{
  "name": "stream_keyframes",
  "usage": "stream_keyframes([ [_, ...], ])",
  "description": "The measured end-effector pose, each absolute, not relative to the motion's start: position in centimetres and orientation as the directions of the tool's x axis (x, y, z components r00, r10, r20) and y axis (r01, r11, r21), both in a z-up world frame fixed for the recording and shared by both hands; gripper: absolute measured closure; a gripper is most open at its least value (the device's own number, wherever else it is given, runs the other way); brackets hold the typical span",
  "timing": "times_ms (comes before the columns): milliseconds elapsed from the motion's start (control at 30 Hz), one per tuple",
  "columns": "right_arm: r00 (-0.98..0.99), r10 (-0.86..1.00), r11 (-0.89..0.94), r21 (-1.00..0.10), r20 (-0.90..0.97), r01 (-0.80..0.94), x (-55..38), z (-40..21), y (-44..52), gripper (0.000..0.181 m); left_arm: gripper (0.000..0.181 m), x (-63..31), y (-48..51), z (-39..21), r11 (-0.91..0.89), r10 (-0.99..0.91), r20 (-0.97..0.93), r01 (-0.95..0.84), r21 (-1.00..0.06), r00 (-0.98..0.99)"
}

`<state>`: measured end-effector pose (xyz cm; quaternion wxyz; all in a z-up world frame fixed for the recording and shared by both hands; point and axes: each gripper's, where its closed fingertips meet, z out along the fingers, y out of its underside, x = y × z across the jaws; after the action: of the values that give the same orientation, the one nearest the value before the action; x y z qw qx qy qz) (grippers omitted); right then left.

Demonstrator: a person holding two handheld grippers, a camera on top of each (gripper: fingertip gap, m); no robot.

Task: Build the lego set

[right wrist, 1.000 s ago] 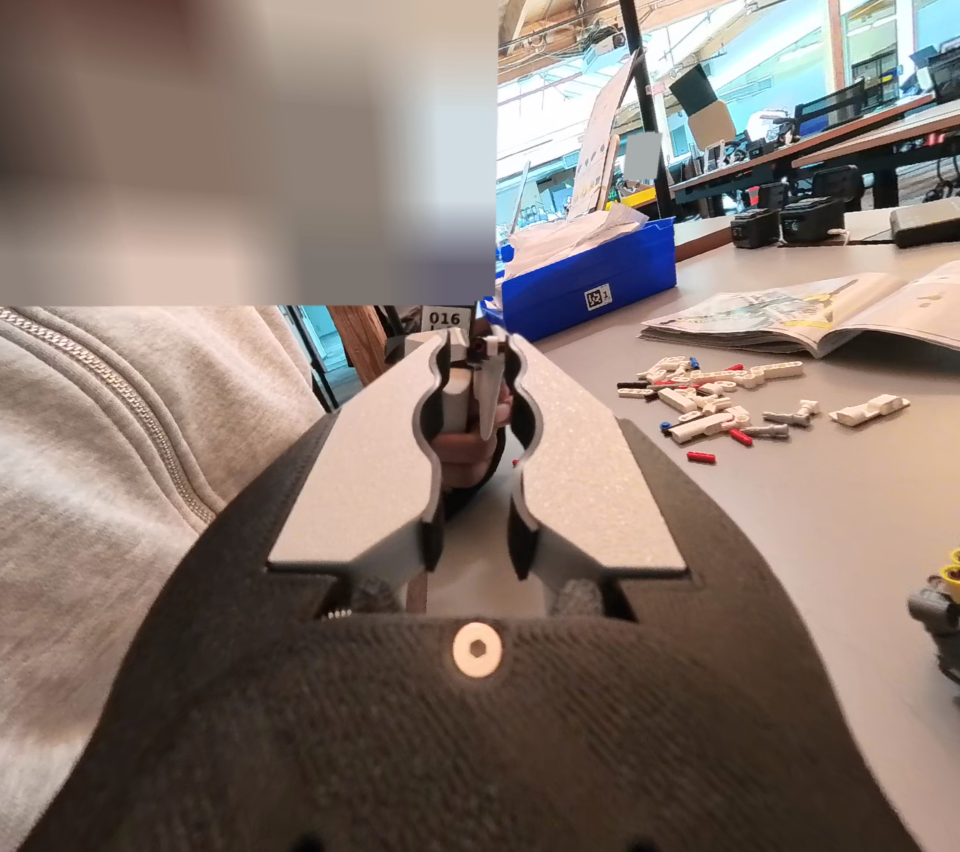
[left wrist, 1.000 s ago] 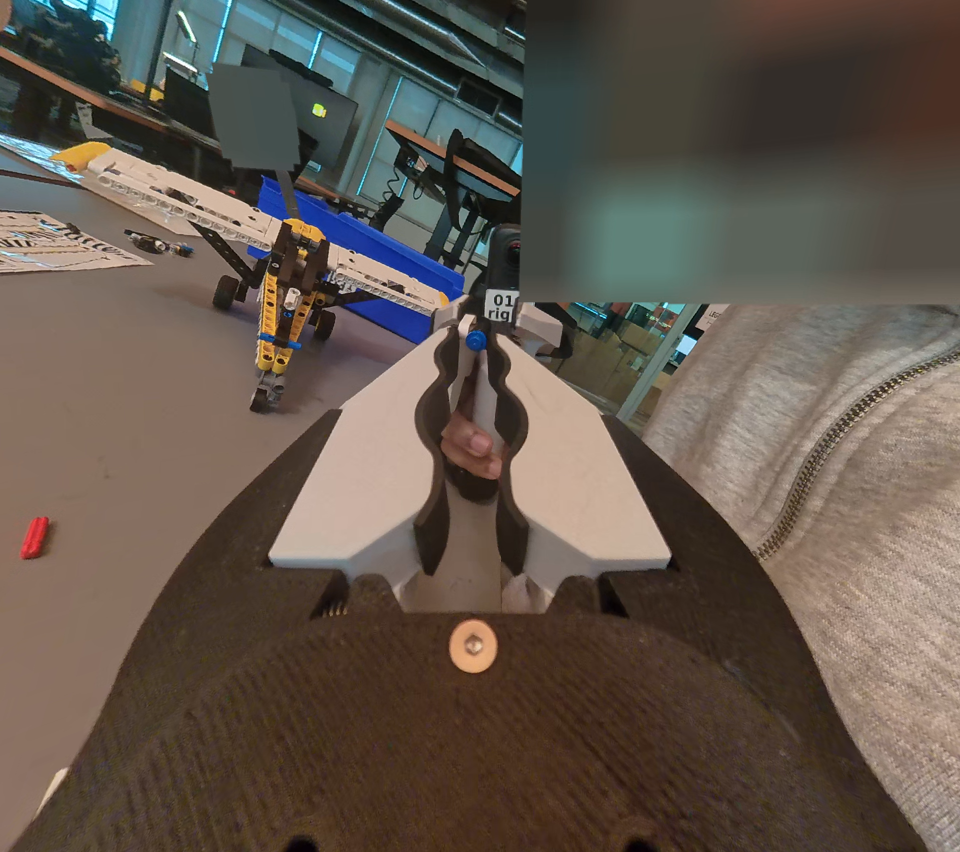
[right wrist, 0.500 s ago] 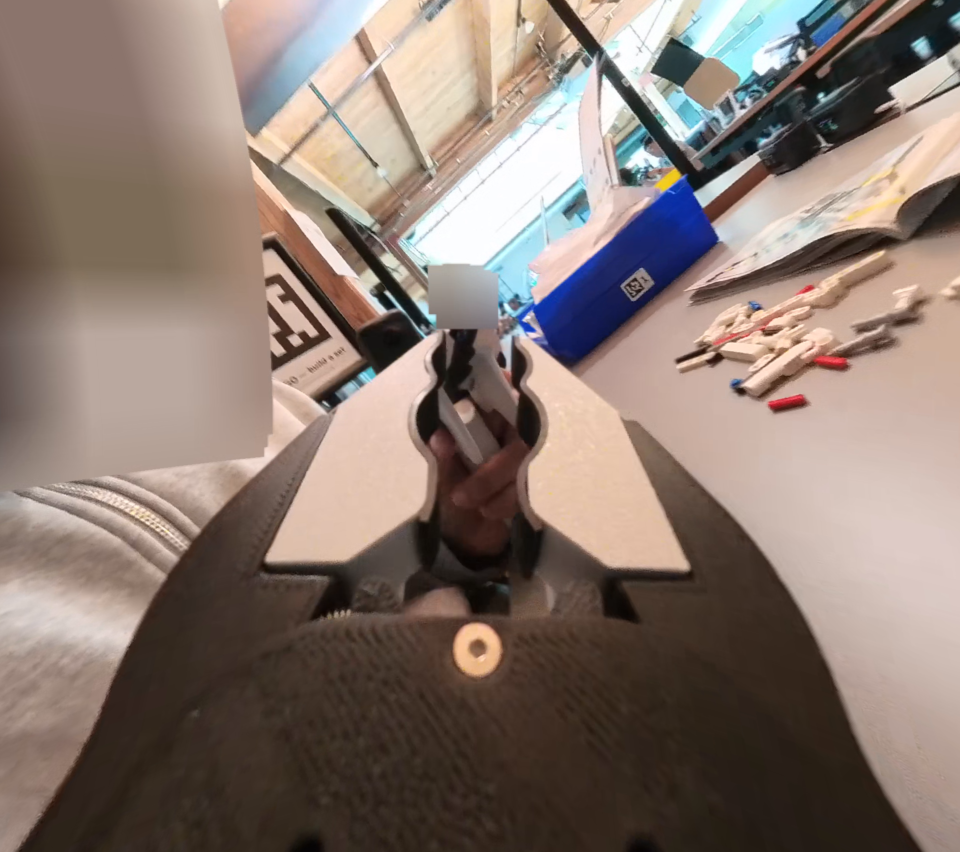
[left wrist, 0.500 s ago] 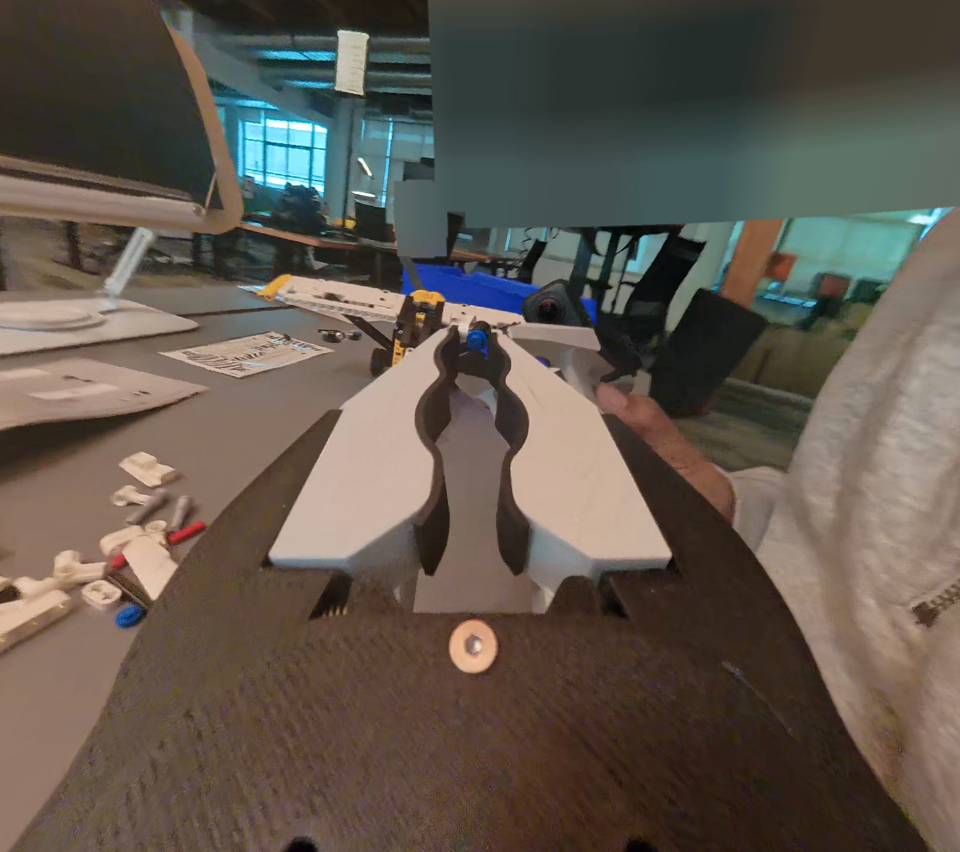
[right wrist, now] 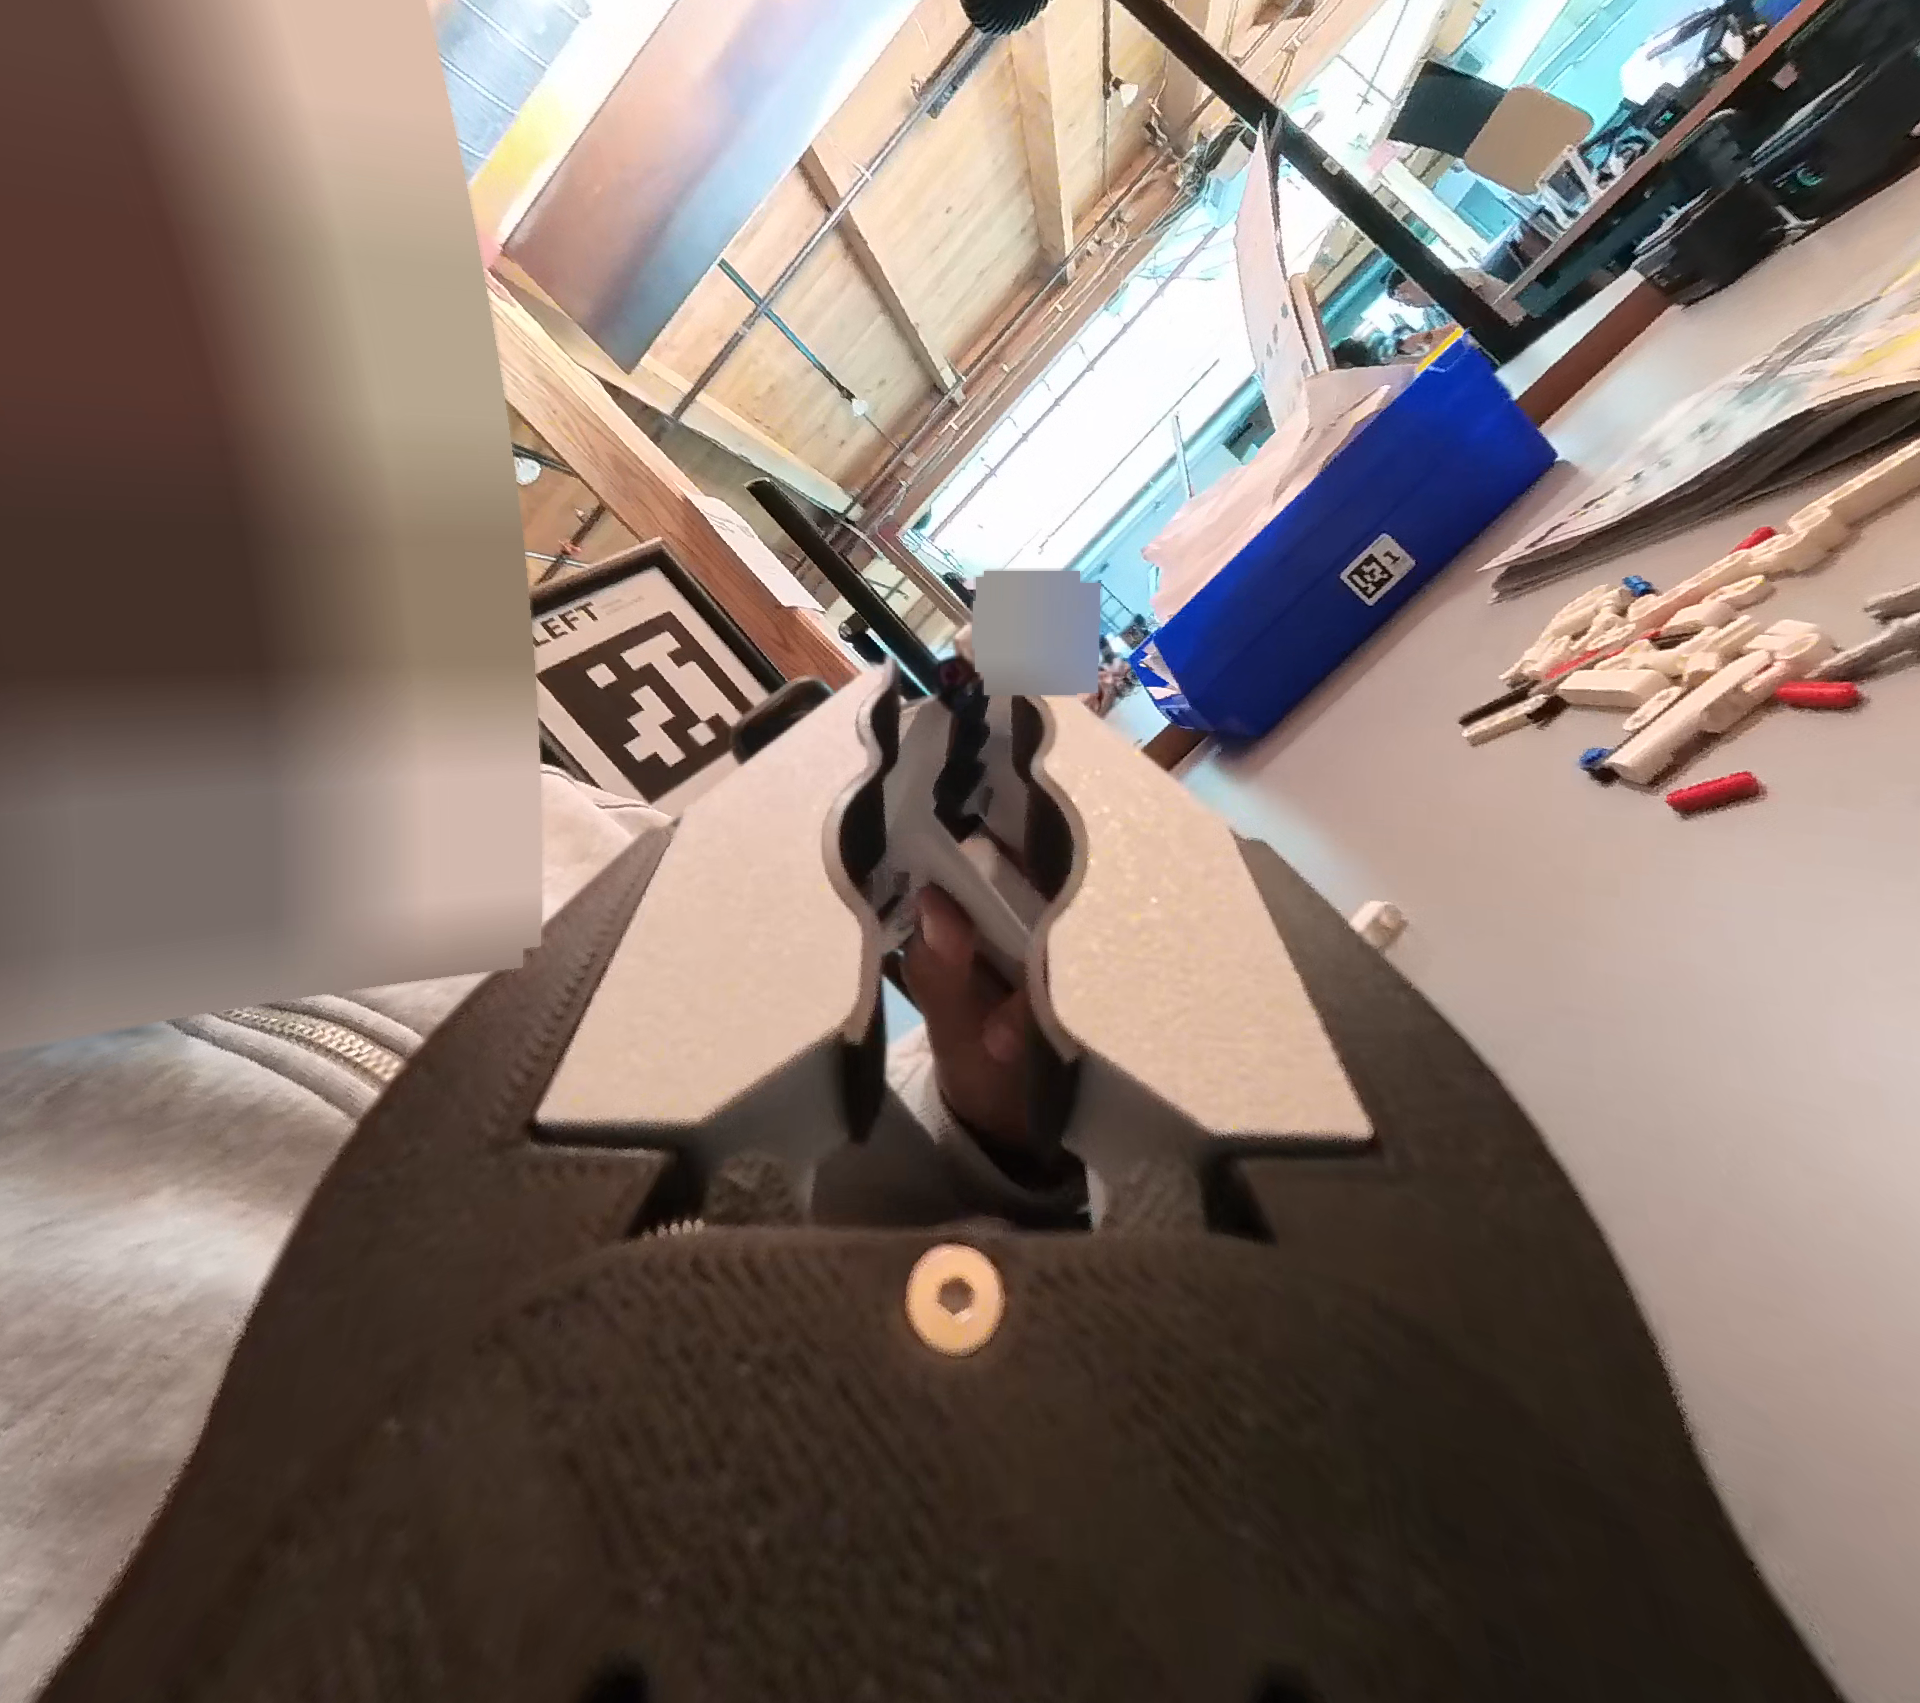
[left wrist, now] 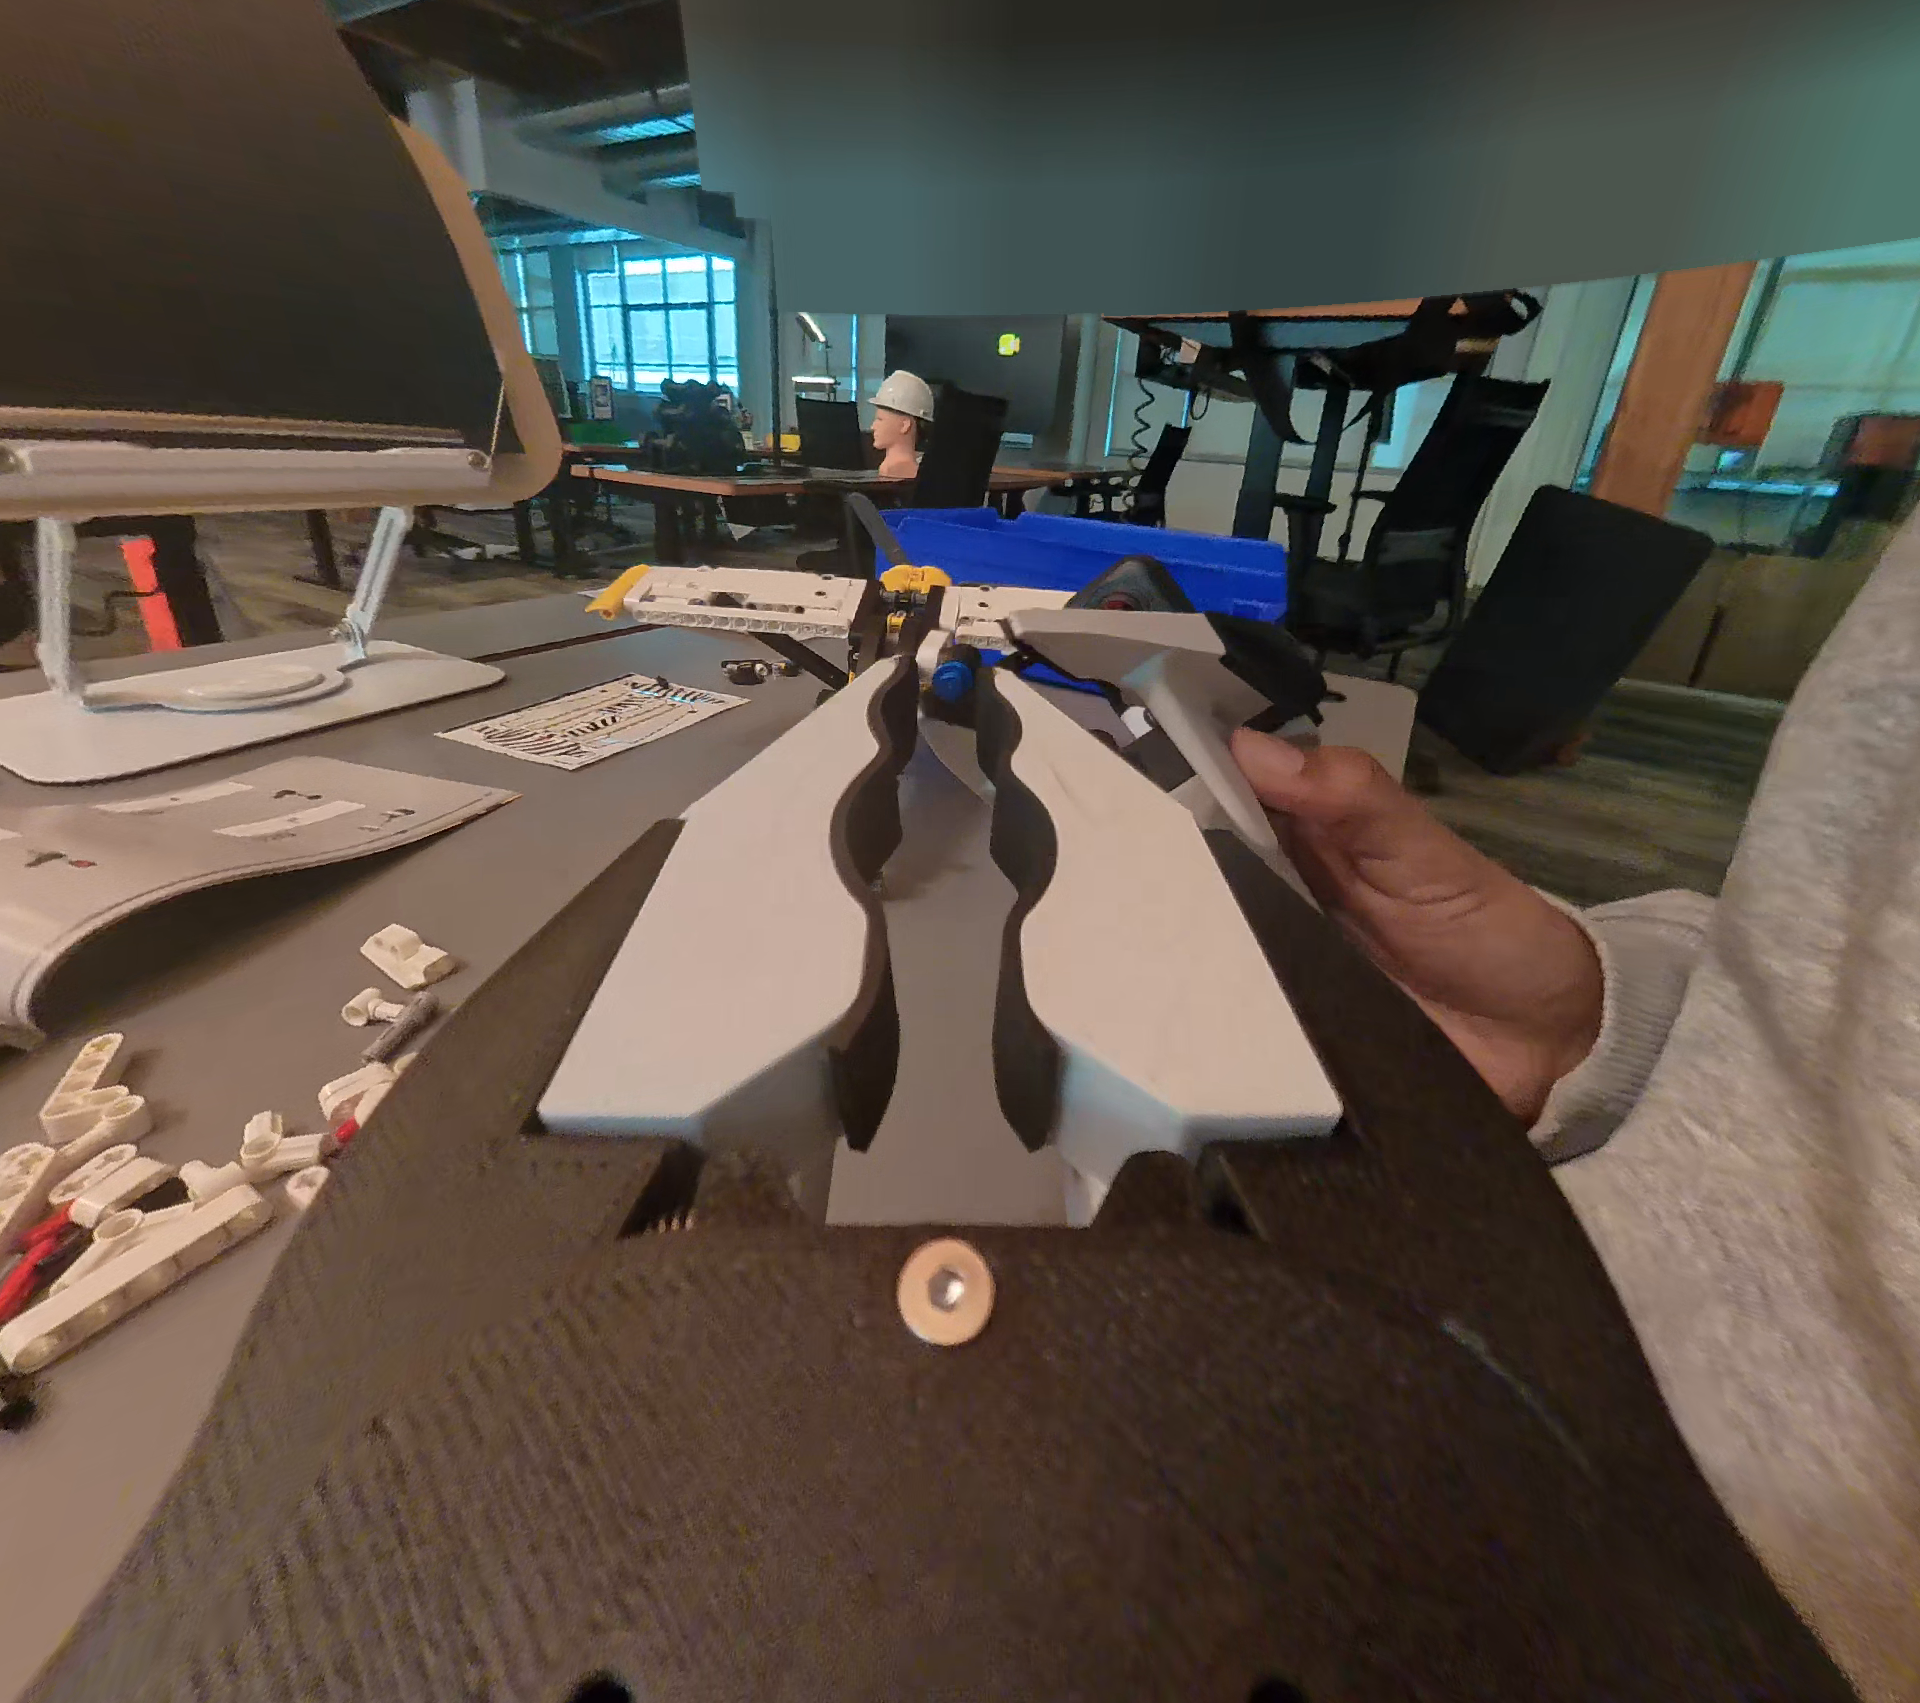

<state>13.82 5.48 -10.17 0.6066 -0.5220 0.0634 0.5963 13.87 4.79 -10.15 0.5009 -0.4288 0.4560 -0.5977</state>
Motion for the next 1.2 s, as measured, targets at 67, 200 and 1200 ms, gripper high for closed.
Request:
stream_keyframes([
  [67, 0.256, 0.657, -0.272, -0.540, -0.709, -0.796, 13.7, -10.2, 5.4, 0.164, 0.173, 14.1, 4.3, -10.3, -0.010, -0.995, -0.011, 0.198, -0.980, -0.103],
  [200, 0.253, 0.643, -0.291, -0.536, -0.723, -0.792, 13.6, -10.4, 5.4, 0.171, 0.172, 14.4, 4.1, -10.7, 0.181, -0.983, -0.183, 0.175, -0.968, 0.006],
  [1200, 0.765, 0.639, -0.123, -0.992, -0.078, 0.002, 11.9, -13.6, 3.0, 0.175, 0.176, 13.1, 2.0, -12.3, -0.372, -0.756, 0.412, -0.183, -0.910, -0.508],
])
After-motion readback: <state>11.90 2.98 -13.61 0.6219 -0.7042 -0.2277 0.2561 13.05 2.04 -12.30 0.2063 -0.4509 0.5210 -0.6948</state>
